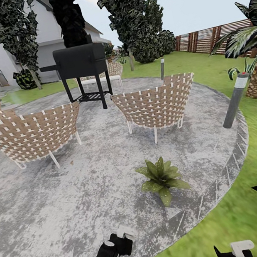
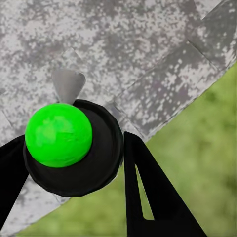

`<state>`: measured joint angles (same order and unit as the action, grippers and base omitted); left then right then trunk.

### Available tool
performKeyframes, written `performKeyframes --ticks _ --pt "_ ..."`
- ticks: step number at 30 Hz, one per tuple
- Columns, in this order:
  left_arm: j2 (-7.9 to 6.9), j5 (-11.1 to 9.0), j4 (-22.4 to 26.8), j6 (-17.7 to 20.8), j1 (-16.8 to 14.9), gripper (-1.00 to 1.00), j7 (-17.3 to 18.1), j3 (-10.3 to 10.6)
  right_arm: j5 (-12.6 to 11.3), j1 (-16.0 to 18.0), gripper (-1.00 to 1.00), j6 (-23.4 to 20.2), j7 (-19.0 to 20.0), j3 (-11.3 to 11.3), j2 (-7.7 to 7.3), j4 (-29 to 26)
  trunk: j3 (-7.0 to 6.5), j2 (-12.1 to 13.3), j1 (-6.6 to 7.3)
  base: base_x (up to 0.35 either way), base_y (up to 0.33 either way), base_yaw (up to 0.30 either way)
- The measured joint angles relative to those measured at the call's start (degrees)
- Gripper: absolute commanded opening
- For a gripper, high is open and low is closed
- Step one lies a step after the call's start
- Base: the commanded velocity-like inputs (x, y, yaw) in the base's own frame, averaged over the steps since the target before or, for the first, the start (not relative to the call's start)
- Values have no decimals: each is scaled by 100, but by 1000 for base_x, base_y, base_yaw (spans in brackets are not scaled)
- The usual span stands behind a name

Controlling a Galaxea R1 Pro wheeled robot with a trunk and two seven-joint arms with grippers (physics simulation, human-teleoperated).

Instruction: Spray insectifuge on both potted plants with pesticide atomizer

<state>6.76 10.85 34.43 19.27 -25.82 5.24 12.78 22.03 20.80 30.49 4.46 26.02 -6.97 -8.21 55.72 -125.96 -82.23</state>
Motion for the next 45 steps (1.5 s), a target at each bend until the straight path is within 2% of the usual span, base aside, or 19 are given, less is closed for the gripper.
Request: performKeyframes --ticks 5,10,17,19,20,21,23,25,27,29,31,33,37,39,41,42,43,45 --pt "0 -18 -97 -46 44 -100 1 -4 0 0 100 0 0 -4 2 0 0 0 0 0 0 37" --pt "-1 -6 -275 -458 68 -100 5 -13 2 1 100 -1 0 -5 3 9 0 0 0 0 0 240" --pt "-5 34 -494 -518 69 -100 51 -1 27 0 100 -7 22 -41 11 -1 0 0 0 0 0 142" --pt "-82 45 -533 -510 53 -100 111 13 236 0 100 -7 29 -336 11 -26 0 0 0 0 0 3" --pt "-349 57 -540 -512 -7 -100 352 49 446 8 100 -10 33 -618 64 -265 -1 0 0 0 0 0" --pt "-417 67 -539 -513 -8 -100 449 55 466 9 100 -11 38 -633 79 -400 0 0 0 0 0 0" --pt "-479 150 -538 -523 -1 -100 729 60 656 9 100 -13 53 -731 119 -628 0 0 0 0 0 0" --pt "-584 310 -524 -543 16 -100 1103 56 1103 9 100 -20 172 -1059 163 -768 0 0 0 0 0 0" --pt "-657 459 -491 -551 24 -100 1525 57 1440 3 100 -32 474 -1334 189 -847 0 0 0 0 0 0" --pt "-681 599 -483 -570 8 -100 1808 56 1556 5 100 -34 859 -1415 290 -892 0 0 0 0 0 0" --pt "-701 845 -482 -617 -4 -100 2089 48 1594 33 100 -34 1332 -1443 401 -937 0 0 0 0 0 0" --pt "-725 1290 -522 -814 -9 -100 2431 36 1605 109 100 -59 1888 -1453 549 -1109 0 0 0 0 0 0" --pt "-754 1958 -582 -1222 23 -100 2735 40 1597 186 100 -298 2608 -1459 780 -1509 0 0 0 0 0 0" --pt "-750 2058 -593 -1257 34 -100 2759 46 1597 199 100 -355 2713 -1522 810 -1619 0 0 0 0 0 0" --pt "-735 2096 -601 -1270 37 -100 2777 62 1595 248 100 -424 2753 -1908 848 -1720 0 0 0 0 0 0" --pt "-730 2107 -602 -1266 30 -100 2873 88 1593 263 100 -440 2763 -2207 861 -1749 0 0 0 0 0 0" --pt "-747 2115 -604 -1255 20 -100 3090 283 1593 276 100 -448 2828 -2556 904 -1769 0 0 0 0 0 0" --pt "-761 2125 -599 -1247 11 -100 3202 478 1574 323 100 -657 3116 -2916 995 -1911 0 0 0 0 0 0"
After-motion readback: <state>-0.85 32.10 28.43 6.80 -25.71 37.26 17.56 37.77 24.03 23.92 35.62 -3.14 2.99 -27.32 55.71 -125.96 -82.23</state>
